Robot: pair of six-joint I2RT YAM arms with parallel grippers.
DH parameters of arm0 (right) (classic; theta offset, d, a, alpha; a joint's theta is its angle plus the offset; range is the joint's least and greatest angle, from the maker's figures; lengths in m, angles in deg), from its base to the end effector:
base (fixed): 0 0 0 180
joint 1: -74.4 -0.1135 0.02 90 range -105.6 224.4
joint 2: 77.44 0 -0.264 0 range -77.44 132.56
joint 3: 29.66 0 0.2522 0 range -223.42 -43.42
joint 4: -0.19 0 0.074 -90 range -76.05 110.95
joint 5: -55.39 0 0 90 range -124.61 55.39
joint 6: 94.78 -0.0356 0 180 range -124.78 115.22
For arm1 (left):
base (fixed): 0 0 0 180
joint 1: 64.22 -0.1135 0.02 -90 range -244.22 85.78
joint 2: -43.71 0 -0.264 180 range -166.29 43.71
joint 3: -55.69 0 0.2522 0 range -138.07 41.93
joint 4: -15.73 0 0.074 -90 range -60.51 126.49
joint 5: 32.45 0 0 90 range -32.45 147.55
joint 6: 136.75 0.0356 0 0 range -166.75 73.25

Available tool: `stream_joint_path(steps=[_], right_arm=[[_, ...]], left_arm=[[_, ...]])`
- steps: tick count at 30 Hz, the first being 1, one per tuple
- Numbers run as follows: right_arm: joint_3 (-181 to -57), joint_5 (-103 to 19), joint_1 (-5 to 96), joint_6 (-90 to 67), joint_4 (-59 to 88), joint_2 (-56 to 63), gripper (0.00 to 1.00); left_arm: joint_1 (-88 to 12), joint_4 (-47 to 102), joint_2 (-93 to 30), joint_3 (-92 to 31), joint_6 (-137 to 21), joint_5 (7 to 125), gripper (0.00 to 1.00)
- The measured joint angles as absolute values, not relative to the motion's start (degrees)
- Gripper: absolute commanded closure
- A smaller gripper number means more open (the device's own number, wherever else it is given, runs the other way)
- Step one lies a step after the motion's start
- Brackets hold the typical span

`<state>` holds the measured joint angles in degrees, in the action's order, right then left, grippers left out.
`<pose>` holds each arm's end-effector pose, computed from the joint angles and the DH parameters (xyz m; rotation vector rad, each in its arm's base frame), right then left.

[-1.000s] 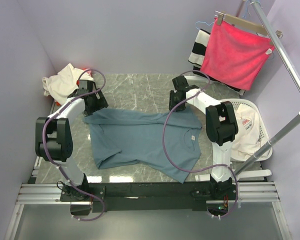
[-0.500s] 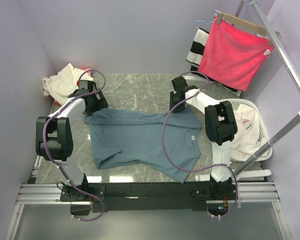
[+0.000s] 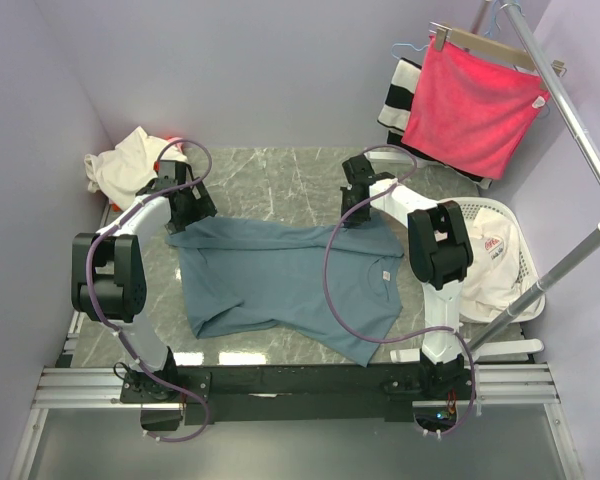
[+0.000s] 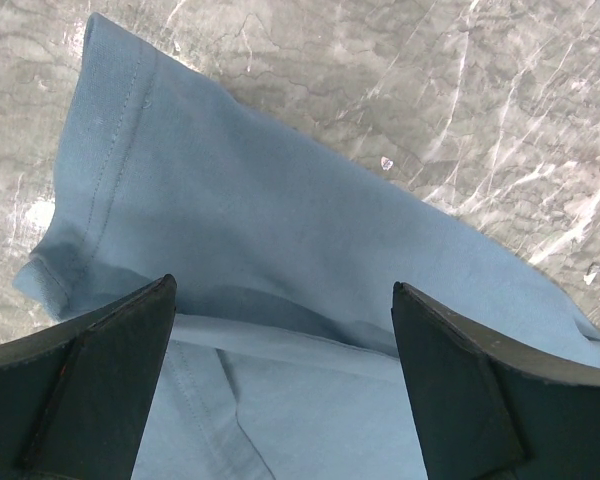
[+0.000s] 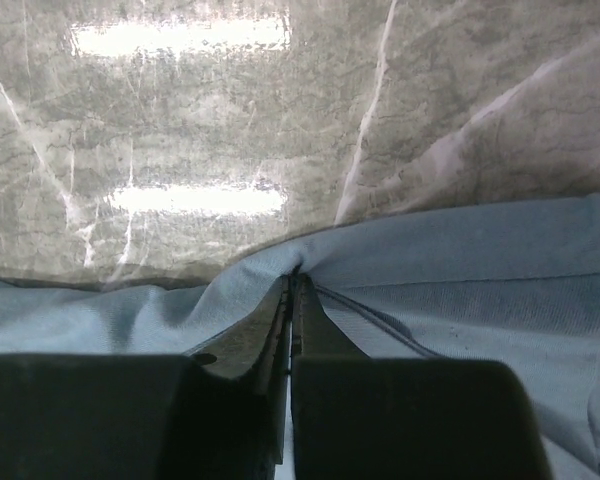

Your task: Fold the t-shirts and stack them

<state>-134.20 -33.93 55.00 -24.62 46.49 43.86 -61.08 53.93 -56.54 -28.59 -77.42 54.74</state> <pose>0.4230 0.1485 0.1686 0.0141 2.6877 0.2011 0.3731 -0.0187 0.2151 -0.6199 2.4465 -0.1780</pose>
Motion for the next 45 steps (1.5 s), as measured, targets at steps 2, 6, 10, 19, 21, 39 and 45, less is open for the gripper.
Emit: stream_joint_path(steps=[2, 6, 10, 19, 21, 39, 45], right_arm=[[-134.1, -33.6, 55.0, -24.6, 46.5, 43.7, 0.98], [-134.0, -32.7, 54.9, -24.6, 46.6, 43.0, 0.94], [-134.0, -32.3, 54.8, -24.6, 46.6, 42.5, 0.95], [-132.5, -31.9, 54.6, -24.4, 46.1, 41.4, 1.0], [-131.6, -31.6, 54.5, -24.4, 46.0, 40.5, 1.0], [-120.5, -35.1, 46.9, -25.4, 48.6, 26.1, 1.0], [-111.5, -36.4, 42.5, -29.3, 52.6, 23.0, 0.65]], left_arm=[[-61.1, 53.9, -56.5, -28.6, -77.4, 54.7, 0.06], [-61.1, 53.9, -56.6, -28.6, -77.4, 54.7, 0.06], [-61.1, 53.9, -56.8, -28.6, -77.4, 54.8, 0.06], [-61.1, 53.9, -57.3, -28.6, -77.4, 54.8, 0.06], [-61.1, 53.9, -57.3, -28.6, -77.4, 54.8, 0.06], [-61.1, 53.9, -57.3, -28.6, -77.3, 55.0, 0.06], [-61.1, 53.9, -57.3, -28.6, -77.3, 55.4, 0.06]])
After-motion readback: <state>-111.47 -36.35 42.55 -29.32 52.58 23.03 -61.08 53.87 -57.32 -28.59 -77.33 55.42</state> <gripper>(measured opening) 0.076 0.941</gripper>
